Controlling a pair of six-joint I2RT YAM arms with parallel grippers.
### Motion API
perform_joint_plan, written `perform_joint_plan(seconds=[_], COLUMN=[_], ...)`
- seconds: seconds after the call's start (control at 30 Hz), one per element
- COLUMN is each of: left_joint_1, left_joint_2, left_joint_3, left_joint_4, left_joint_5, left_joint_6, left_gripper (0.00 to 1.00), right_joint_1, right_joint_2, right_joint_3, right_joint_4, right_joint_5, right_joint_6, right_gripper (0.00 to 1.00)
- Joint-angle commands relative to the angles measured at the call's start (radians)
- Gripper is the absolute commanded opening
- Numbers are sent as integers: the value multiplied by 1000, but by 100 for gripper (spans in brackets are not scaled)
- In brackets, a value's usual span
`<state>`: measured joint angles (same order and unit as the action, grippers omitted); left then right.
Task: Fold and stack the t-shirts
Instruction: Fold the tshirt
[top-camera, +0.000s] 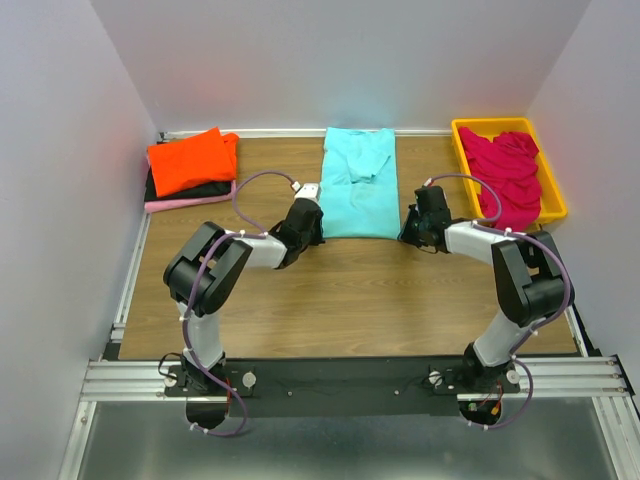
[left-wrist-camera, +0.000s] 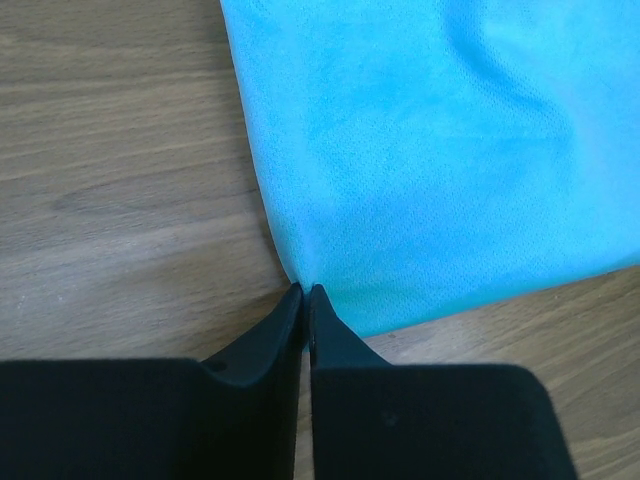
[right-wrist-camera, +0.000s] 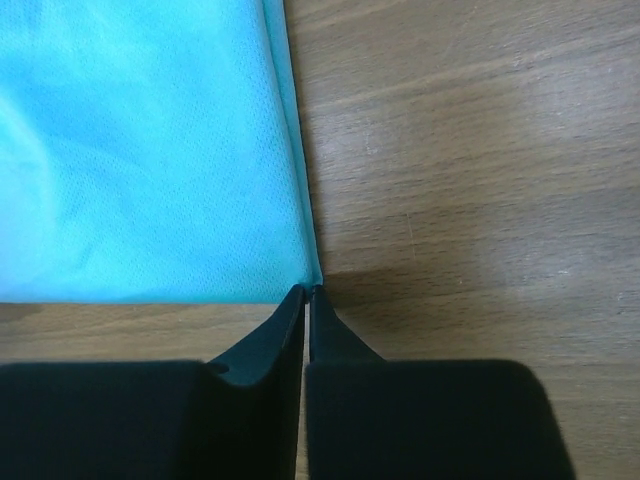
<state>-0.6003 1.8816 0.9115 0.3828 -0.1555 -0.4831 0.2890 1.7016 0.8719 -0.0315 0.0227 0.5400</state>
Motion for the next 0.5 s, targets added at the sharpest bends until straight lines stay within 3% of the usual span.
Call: perform_joint_plan(seconds=[0.0,0.1,0.3,0.47], left_joint_1=[-9,-9,-9,-10], left_joint_2=[27,27,-55,-170], left_joint_3=[-39,-39,-88,-121], left_joint_4=[-39,-28,10,10], left_joint_5=[20,36,47,63], left_joint_6=[8,11,8,15], left_gripper=[7,0,0,0], right_joint_1=[2,4,4,6], right_joint_2=[21,23,-22,-160], right_joint_3=[-11,-8,-24,-57], right_joint_4=[-13,-11,-13,-16], right_joint_5=[-17,-49,-61,-69], right_joint_6=[-8,-14,-18,-17], right_gripper=[5,1,1,1])
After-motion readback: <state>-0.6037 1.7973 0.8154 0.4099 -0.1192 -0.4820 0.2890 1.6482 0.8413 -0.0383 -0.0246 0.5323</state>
